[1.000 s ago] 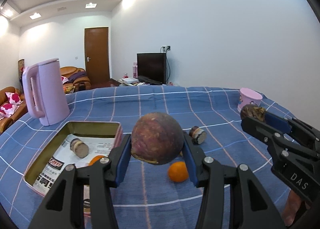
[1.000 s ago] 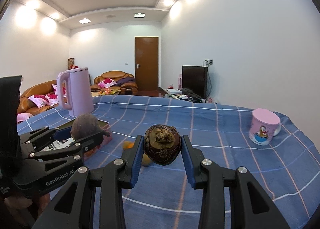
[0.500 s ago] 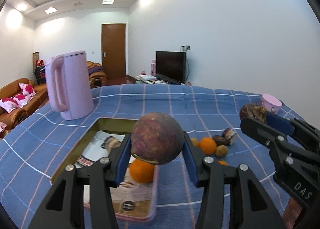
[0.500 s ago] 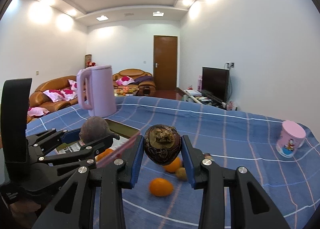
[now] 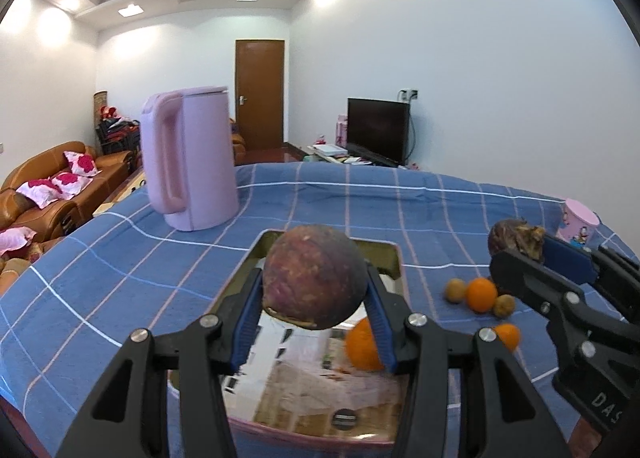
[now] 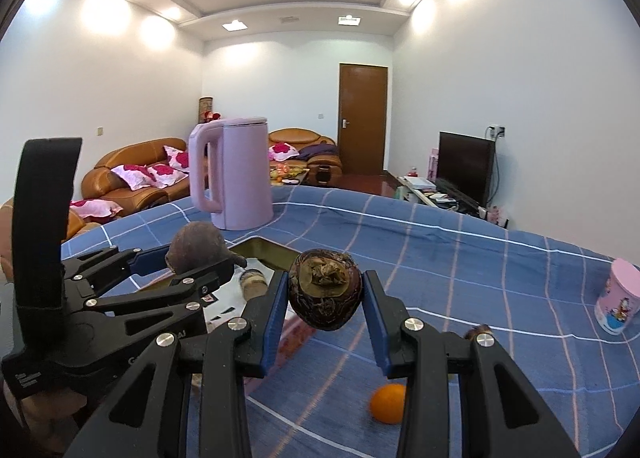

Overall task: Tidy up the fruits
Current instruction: 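Carry the purple fruit and brown fruit over the tin box with both tools, then open both tools to drop the purple and brown fruits into the tin box, then move both tools away from the box toward the loose fruits on the cloth, then grasp the mandarin orange with the left tool while the right tool grasps a small yellow-green fruit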

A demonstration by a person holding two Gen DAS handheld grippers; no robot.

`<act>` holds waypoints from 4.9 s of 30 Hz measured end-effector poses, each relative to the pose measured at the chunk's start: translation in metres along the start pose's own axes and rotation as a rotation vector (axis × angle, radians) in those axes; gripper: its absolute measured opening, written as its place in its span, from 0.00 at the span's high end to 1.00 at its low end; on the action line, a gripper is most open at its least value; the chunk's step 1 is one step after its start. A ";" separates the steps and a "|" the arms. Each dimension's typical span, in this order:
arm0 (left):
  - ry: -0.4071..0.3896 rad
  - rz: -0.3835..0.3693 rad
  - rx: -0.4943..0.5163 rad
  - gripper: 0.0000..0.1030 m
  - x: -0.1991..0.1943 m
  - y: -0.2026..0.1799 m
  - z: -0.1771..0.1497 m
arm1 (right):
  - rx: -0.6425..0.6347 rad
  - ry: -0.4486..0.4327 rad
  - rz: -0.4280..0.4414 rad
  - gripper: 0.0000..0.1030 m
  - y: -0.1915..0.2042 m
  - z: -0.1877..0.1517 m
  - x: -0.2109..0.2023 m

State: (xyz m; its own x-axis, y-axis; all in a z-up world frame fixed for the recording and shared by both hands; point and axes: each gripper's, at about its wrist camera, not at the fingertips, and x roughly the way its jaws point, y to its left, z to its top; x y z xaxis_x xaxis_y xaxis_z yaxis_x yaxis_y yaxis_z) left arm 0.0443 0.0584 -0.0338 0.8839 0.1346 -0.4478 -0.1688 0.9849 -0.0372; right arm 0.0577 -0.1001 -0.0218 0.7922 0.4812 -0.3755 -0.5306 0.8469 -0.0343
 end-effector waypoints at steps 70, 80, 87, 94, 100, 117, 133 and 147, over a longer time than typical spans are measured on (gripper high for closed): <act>0.086 0.023 0.013 0.09 0.020 0.016 -0.003 | 0.069 0.150 -0.104 0.39 -0.058 -0.013 0.014; 0.095 -0.124 0.121 0.09 0.006 -0.061 -0.006 | 0.154 0.171 -0.262 0.39 -0.115 -0.035 -0.022; 0.182 -0.236 0.200 0.11 0.019 -0.118 -0.015 | 0.239 0.179 -0.307 0.39 -0.146 -0.052 -0.038; 0.314 -0.309 0.248 0.32 0.043 -0.148 -0.028 | 0.282 0.178 -0.291 0.39 -0.155 -0.055 -0.038; 0.399 -0.380 0.239 0.63 0.057 -0.155 -0.035 | 0.282 0.192 -0.273 0.38 -0.152 -0.055 -0.033; 0.290 -0.286 0.174 0.64 0.065 -0.119 -0.015 | 0.209 0.382 -0.173 0.47 -0.122 -0.048 0.041; 0.252 -0.320 0.154 0.65 0.062 -0.108 -0.011 | 0.182 0.484 -0.090 0.74 -0.109 -0.051 0.071; 0.207 -0.312 0.157 0.65 0.052 -0.112 -0.010 | 0.193 0.361 -0.091 0.74 -0.107 -0.044 0.047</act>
State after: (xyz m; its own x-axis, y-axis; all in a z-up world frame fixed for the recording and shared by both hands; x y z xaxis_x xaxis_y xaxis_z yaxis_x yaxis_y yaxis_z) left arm 0.1046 -0.0459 -0.0620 0.7731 -0.1821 -0.6075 0.1760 0.9819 -0.0703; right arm 0.1387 -0.1784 -0.0762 0.6582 0.3215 -0.6808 -0.3703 0.9255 0.0792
